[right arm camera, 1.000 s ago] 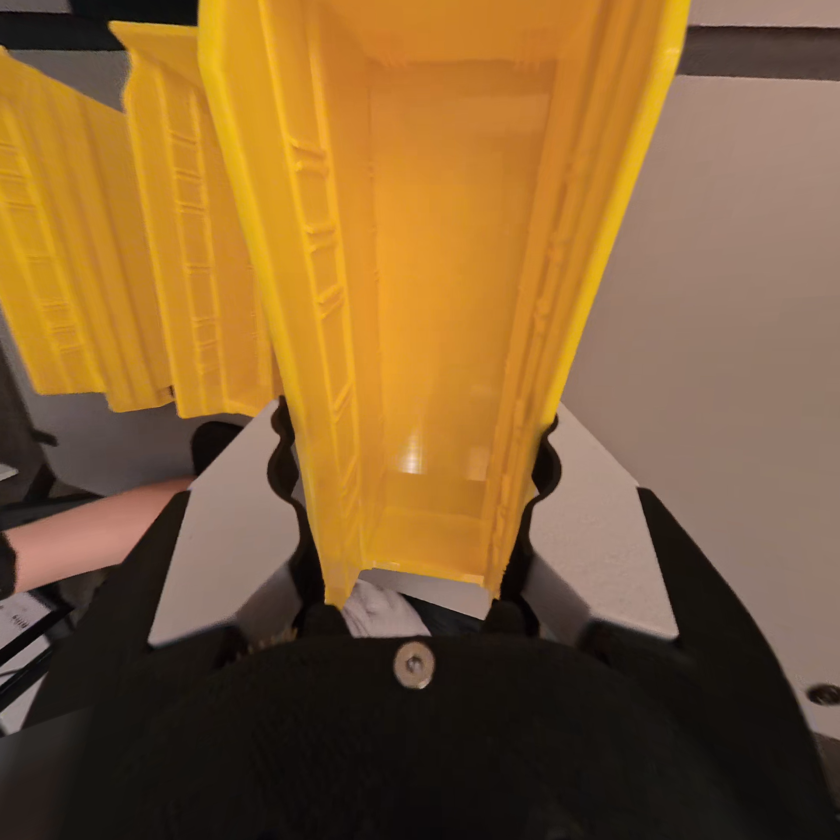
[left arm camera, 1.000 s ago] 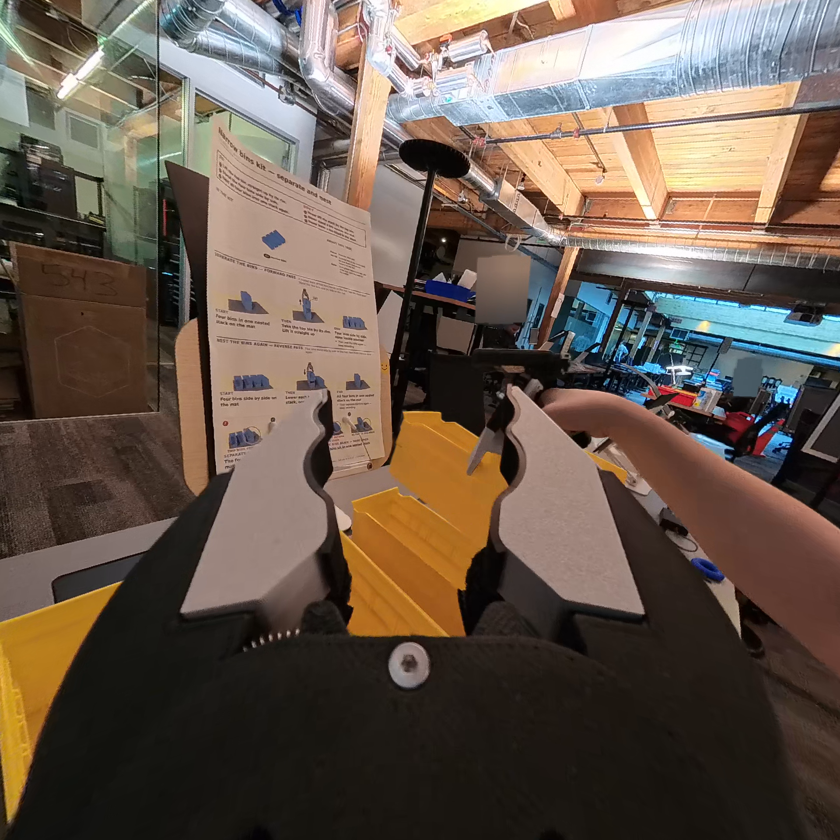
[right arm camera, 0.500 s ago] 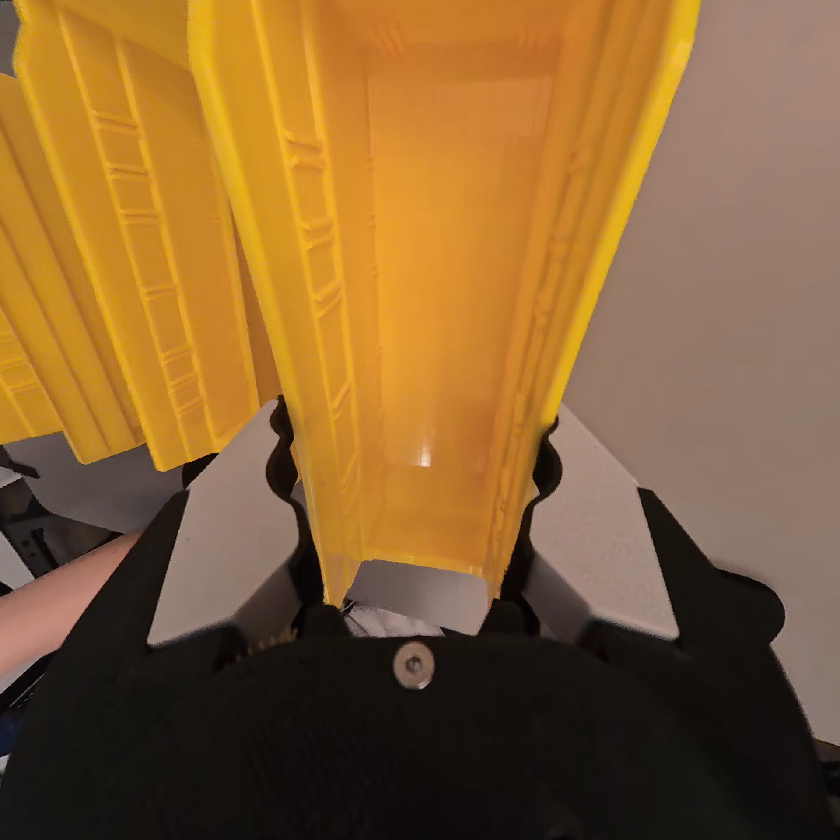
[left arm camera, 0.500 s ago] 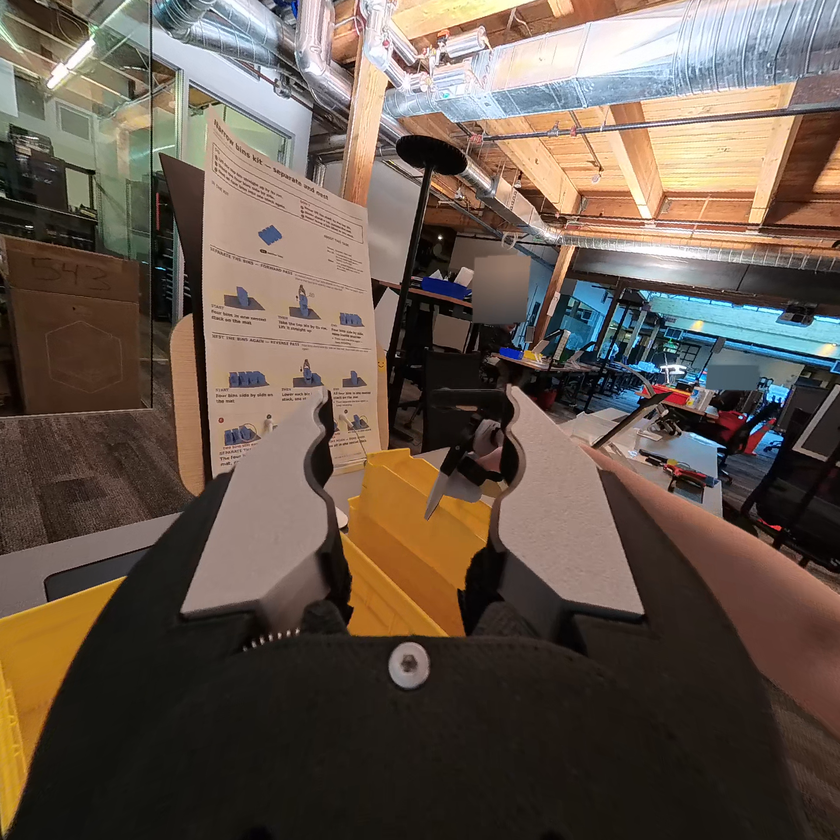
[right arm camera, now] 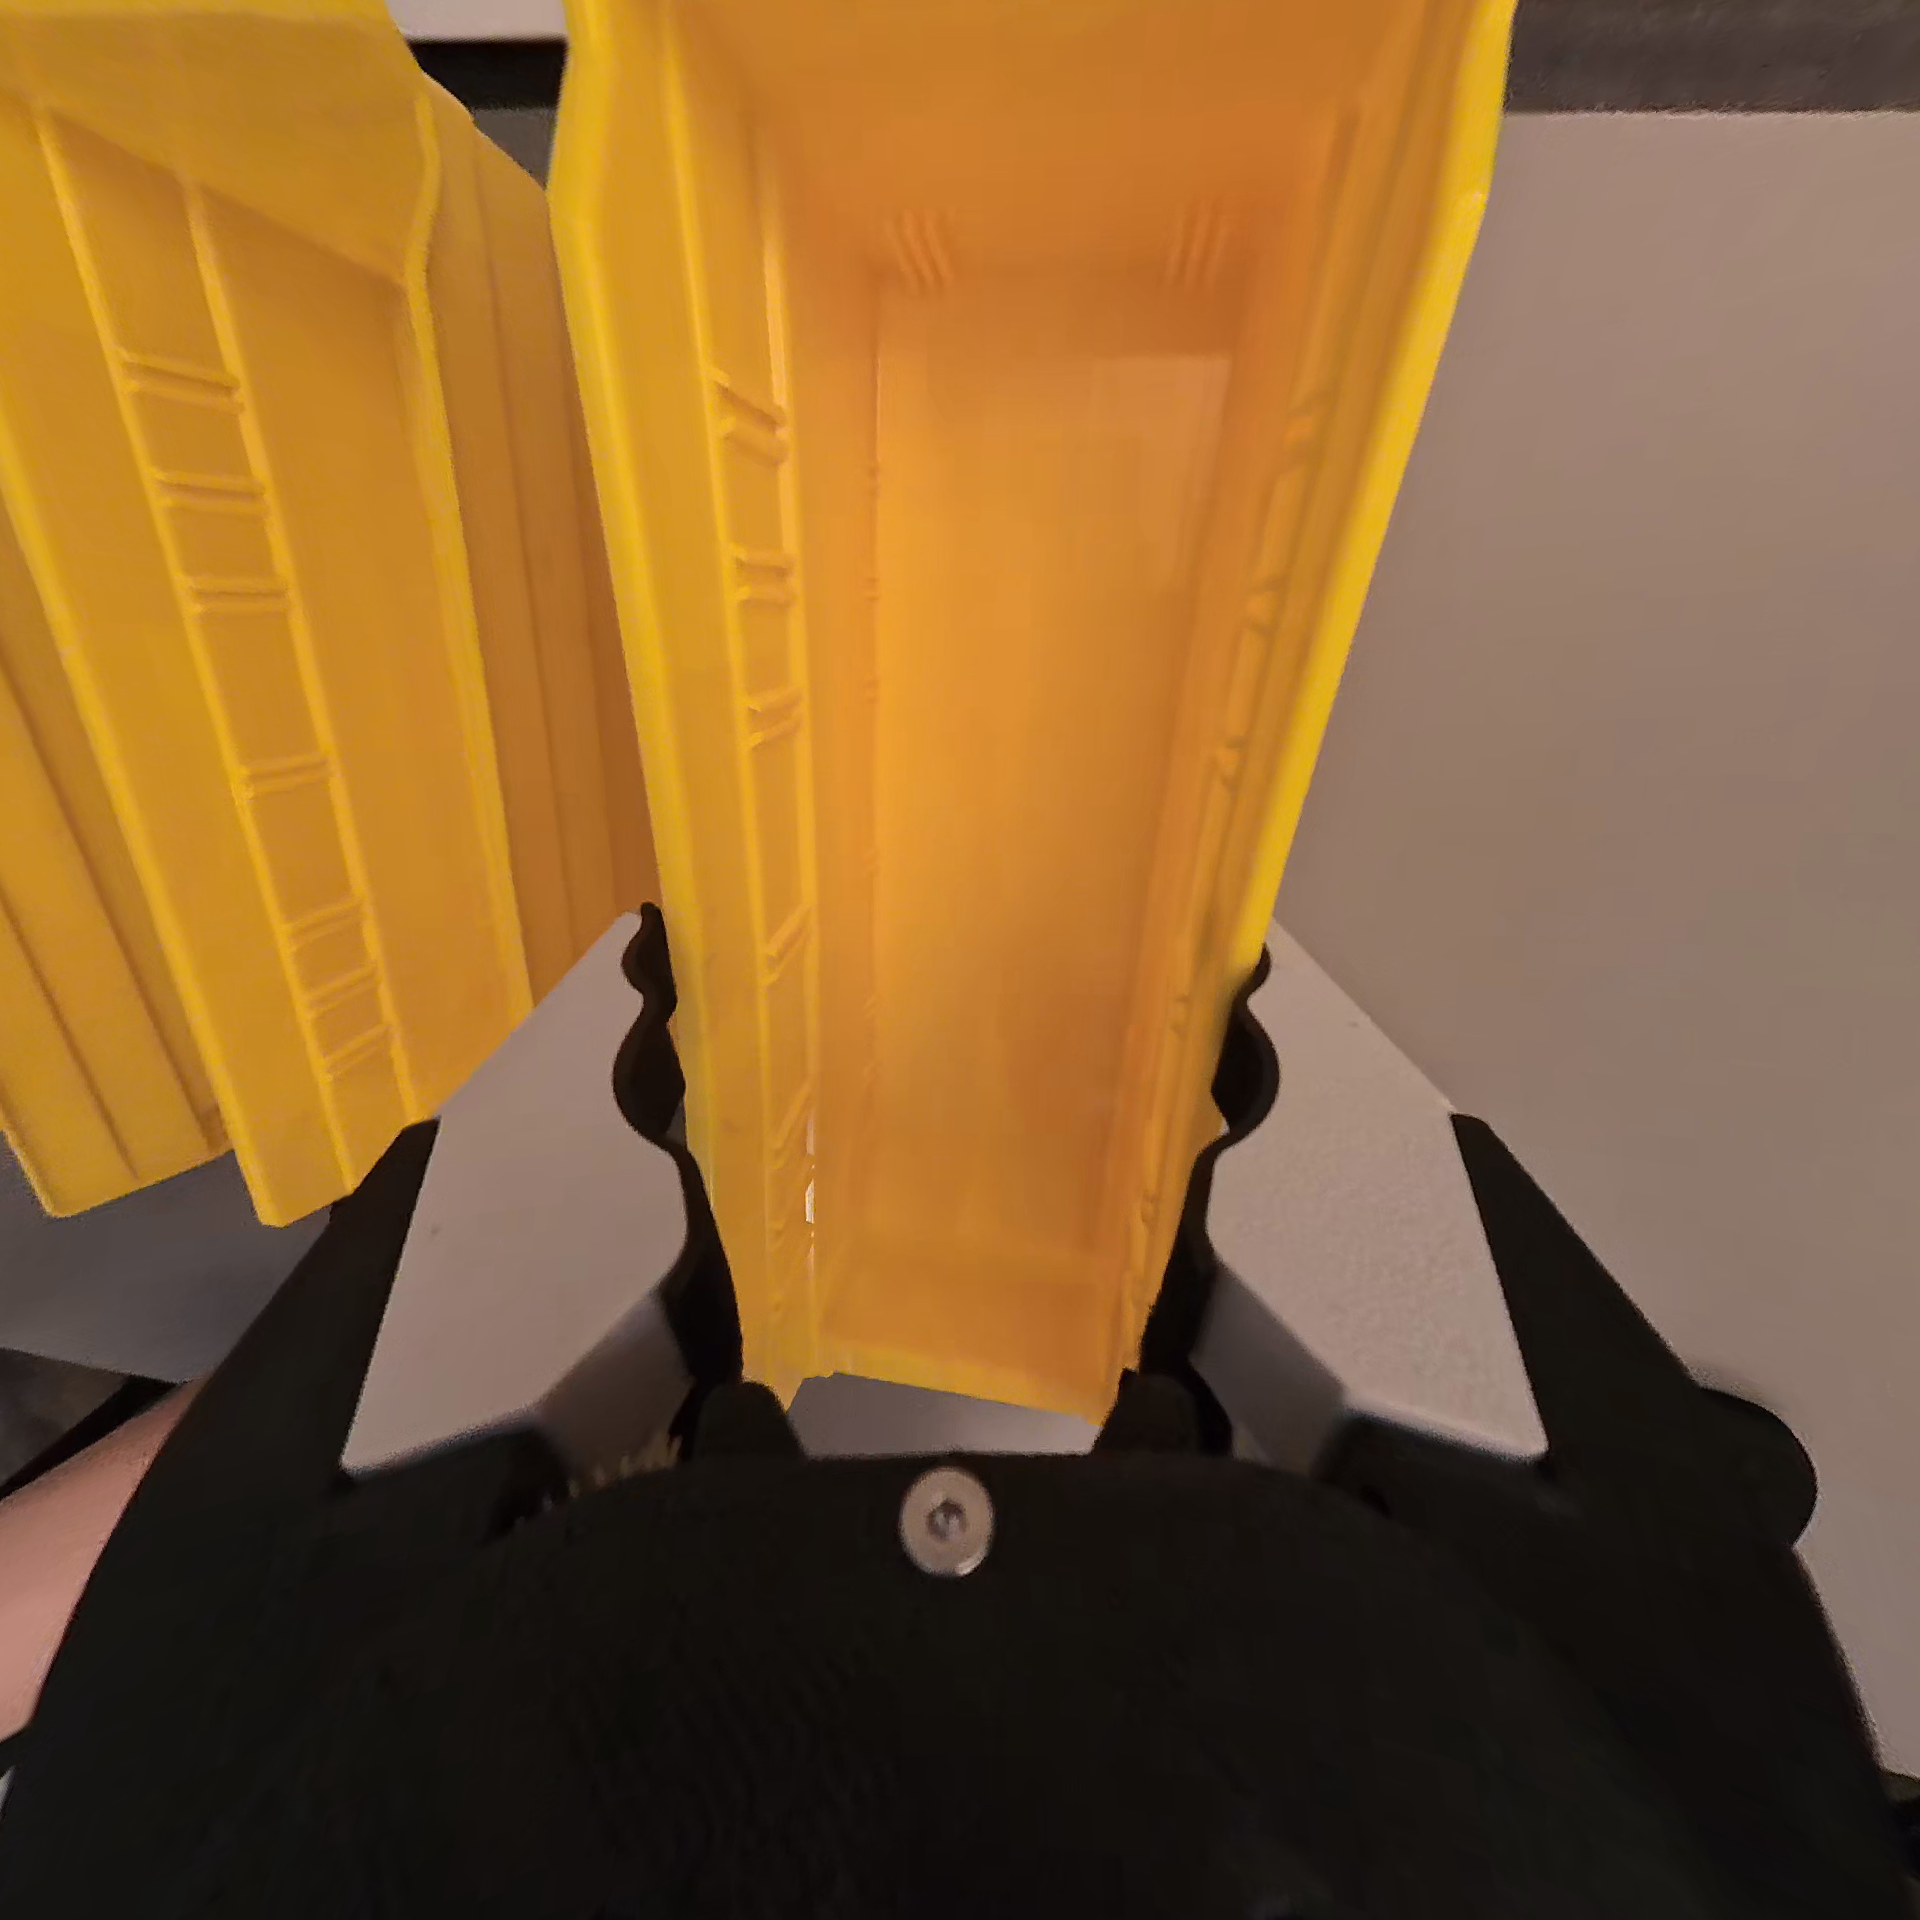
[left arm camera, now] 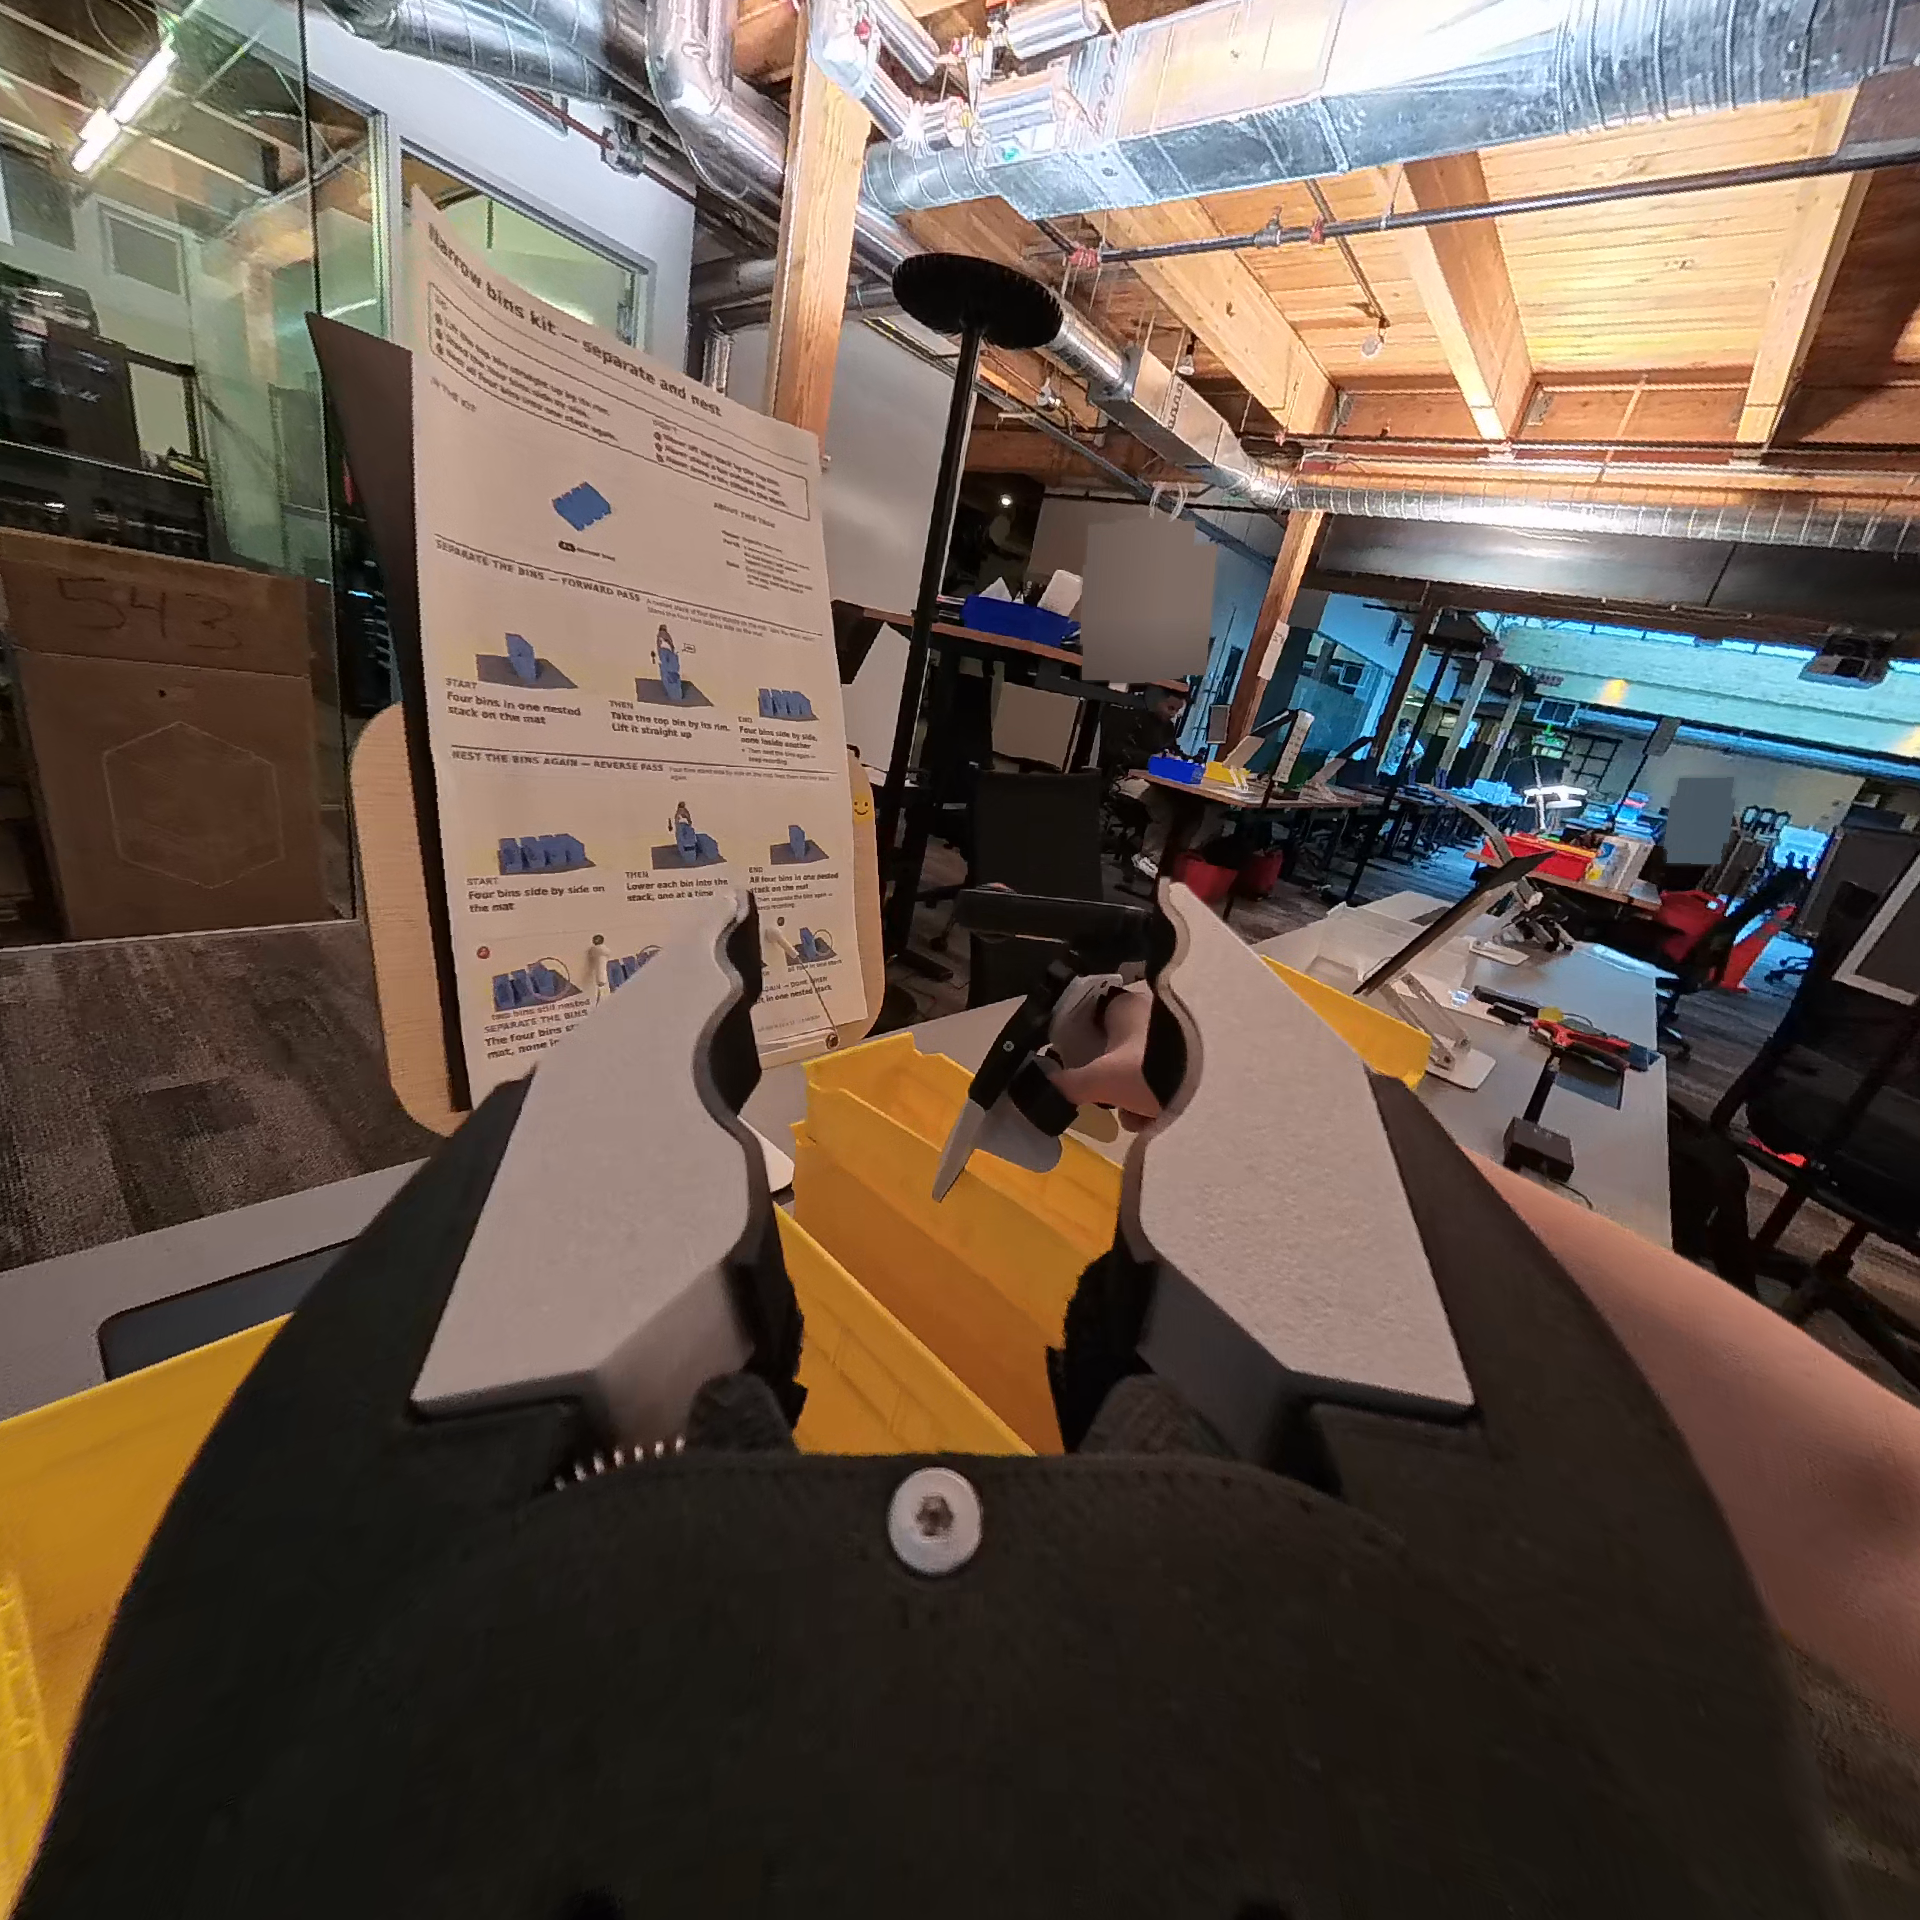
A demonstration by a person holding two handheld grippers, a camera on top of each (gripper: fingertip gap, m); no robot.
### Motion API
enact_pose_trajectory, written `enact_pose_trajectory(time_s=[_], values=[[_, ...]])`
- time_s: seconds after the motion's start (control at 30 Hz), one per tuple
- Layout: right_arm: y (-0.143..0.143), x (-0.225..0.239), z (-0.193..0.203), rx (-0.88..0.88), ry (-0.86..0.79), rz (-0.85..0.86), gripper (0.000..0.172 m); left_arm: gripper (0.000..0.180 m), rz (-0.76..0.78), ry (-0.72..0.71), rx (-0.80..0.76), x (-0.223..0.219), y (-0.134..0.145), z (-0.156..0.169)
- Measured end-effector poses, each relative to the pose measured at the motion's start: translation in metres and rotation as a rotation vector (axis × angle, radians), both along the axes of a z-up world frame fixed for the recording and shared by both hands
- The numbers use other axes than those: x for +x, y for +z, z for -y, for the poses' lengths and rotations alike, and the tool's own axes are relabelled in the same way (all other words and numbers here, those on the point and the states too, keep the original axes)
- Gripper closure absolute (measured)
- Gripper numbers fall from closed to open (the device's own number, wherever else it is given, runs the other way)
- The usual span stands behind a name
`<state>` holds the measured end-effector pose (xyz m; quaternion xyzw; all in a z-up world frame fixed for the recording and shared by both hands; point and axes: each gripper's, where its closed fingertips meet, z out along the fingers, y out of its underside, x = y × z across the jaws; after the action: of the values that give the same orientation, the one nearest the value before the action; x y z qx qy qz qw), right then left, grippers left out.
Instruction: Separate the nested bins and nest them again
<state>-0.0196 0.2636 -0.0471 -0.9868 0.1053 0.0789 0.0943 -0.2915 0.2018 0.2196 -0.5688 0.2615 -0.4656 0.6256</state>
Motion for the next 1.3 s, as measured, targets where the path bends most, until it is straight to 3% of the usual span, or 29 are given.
enact_pose_trajectory(time_s=[0.3, 0.6, 0.77, 0.83, 0.97, 1.1, 1.17, 1.3], values=[[-0.013, 0.004, -0.002, 0.016, -0.023, 0.030, 0.063, 0.106, -0.039, -0.002, -0.001, 0.011, -0.004, 0.001], [-0.013, 0.003, -0.008, 0.088, -0.009, 0.055, 0.044, 0.101, -0.116, 0.029, -0.014, 0.034, -0.012, -0.004], [0.032, 0.010, -0.016, 0.351, 0.116, 0.073, 0.040, 0.098, -0.155, 0.035, 0.008, 0.057, -0.013, -0.001], [0.054, 0.022, -0.014, 0.473, 0.194, 0.156, 0.041, 0.097, -0.194, 0.039, 0.012, 0.070, -0.018, -0.001], [0.111, 0.063, -0.006, 0.846, 0.268, 0.479, 0.040, 0.093, -0.291, 0.073, 0.002, 0.096, -0.034, -0.010], [0.169, 0.100, 0.029, 1.239, 0.239, 0.836, 0.042, 0.080, -0.399, 0.167, -0.019, 0.114, -0.055, -0.028], [0.174, 0.118, 0.044, 1.279, 0.194, 0.918, 0.043, 0.074, -0.436, 0.233, -0.019, 0.118, -0.062, -0.038], [0.175, 0.158, 0.050, 1.305, 0.073, 0.877, 0.043, 0.066, -0.497, 0.322, -0.035, 0.126, -0.077, -0.051]])
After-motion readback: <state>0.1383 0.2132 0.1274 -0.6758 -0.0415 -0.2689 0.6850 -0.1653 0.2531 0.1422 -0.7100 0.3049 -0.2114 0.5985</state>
